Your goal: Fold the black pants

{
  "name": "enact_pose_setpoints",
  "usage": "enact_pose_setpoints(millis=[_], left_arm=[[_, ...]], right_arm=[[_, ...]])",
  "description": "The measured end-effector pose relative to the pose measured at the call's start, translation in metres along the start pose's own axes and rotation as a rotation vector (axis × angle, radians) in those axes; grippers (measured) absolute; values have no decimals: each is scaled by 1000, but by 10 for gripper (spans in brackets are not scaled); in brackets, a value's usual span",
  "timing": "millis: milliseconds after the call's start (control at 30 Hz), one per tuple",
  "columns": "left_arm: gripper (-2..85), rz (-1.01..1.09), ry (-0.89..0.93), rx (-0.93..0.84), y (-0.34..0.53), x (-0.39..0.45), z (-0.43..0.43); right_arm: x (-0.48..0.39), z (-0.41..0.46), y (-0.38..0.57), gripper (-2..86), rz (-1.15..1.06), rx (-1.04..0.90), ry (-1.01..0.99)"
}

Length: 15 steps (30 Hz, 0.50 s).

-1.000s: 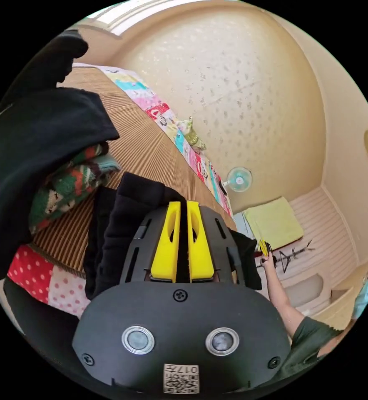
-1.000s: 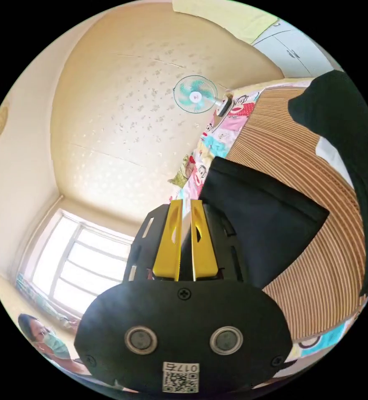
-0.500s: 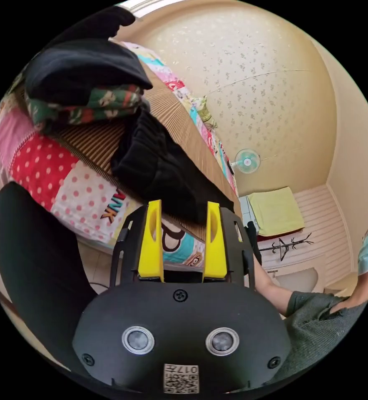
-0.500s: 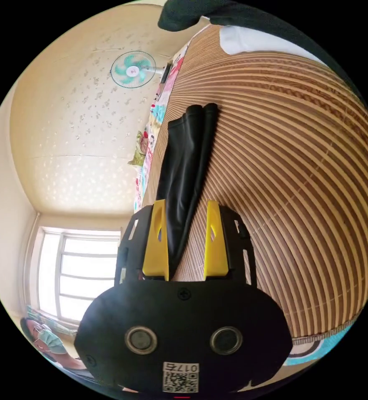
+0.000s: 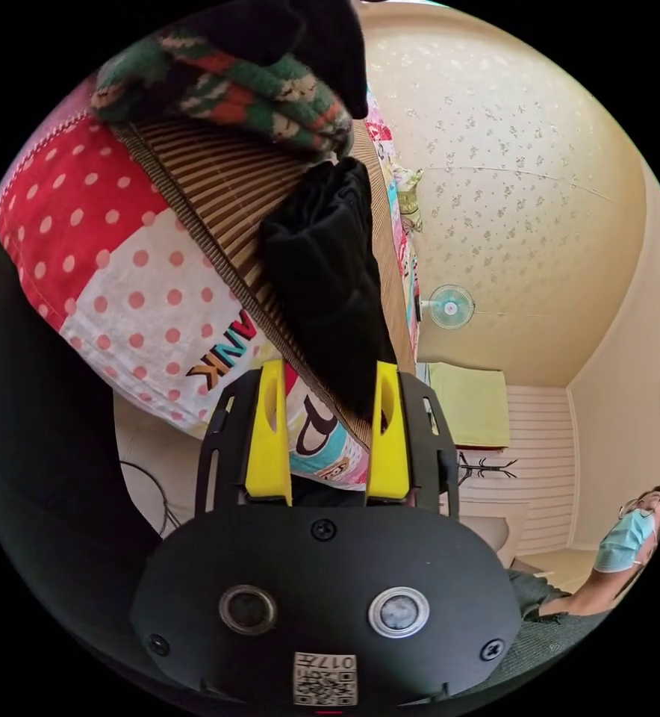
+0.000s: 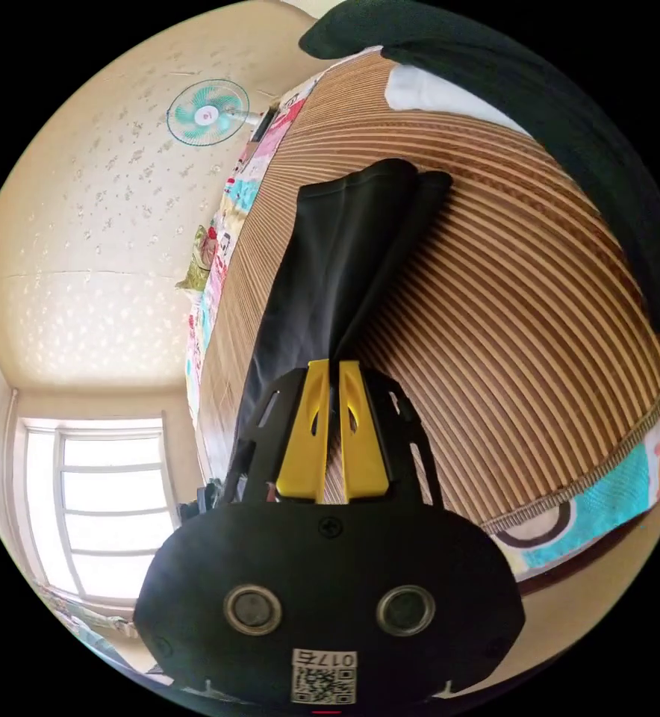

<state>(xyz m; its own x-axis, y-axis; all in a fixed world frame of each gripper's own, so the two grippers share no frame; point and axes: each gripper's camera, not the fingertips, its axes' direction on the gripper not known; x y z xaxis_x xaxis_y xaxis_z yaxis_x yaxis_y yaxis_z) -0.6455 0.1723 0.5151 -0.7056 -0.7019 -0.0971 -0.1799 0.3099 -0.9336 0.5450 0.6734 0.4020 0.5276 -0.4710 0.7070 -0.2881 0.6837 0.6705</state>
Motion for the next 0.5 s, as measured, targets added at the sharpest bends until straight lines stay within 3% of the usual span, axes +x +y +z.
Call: enact_pose_setpoints(millis=[133,300,400,500], left_arm=[[163,46,-7,45,-11,6,-23],[166,224,-104,85,-36,46,-30],[166,206,-129,45,-69,49,-9],[100,95,-143,26,-103,39,4]], right_arm=[[106,-65,63,31,100,127,-89],[172,-128,133,45,103,271,-100],[180,-127,157,53,29,228,-108],[179,-104,169,49,-26,157,-145]])
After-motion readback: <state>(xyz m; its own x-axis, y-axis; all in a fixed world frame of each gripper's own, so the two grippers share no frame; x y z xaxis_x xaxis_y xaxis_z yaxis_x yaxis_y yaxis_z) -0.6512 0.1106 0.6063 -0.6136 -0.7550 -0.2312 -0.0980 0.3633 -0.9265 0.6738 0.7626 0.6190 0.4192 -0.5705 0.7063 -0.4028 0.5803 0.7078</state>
